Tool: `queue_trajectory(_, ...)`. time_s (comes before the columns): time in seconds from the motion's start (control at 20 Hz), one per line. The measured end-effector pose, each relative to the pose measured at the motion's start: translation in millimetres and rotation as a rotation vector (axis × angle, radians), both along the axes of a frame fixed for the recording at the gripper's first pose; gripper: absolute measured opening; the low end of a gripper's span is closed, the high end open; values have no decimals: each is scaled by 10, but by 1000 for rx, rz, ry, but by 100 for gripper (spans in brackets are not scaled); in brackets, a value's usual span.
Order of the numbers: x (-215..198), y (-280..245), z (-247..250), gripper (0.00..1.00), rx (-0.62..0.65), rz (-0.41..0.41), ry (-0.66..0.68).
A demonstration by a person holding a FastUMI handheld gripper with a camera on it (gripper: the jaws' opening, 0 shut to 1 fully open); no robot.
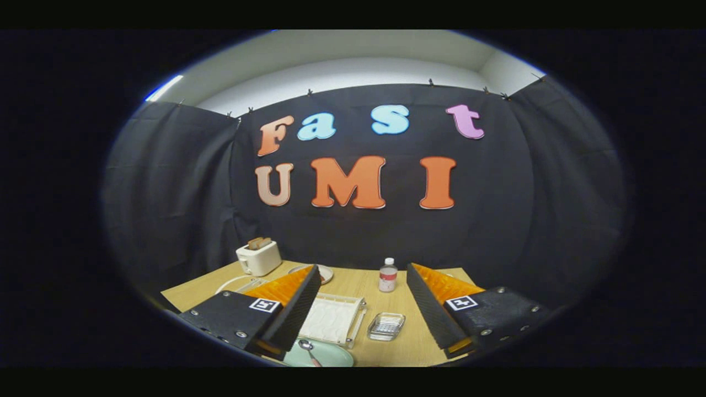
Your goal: Take the plate from the dish rack, then take the spoon from the basket and place it into the plate.
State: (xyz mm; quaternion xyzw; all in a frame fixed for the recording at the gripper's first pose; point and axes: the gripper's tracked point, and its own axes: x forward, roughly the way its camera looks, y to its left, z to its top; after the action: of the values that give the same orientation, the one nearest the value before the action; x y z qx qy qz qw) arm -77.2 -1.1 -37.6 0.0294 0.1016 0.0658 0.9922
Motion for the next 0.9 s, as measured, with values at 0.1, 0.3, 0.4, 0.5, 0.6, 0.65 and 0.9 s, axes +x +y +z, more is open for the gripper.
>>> queue_trajectory(0.1,35,-61,115,95,14,-30,-26)
queue_trajectory(0.3,68,-209,279,97,28,-79,-66)
queue_trajectory(0.4,60,-268,367,97,35,-99,-91)
queue_trajectory(0.5,45,-287,426,97,39,-103,-118)
queue_trajectory(0.6,39,-326,466,97,29,-114,-138)
queue_trajectory(0.65,34,-352,476,97,23,-123,-144)
queue_trajectory(0.9,57,-428,515,97,23,-150,-169)
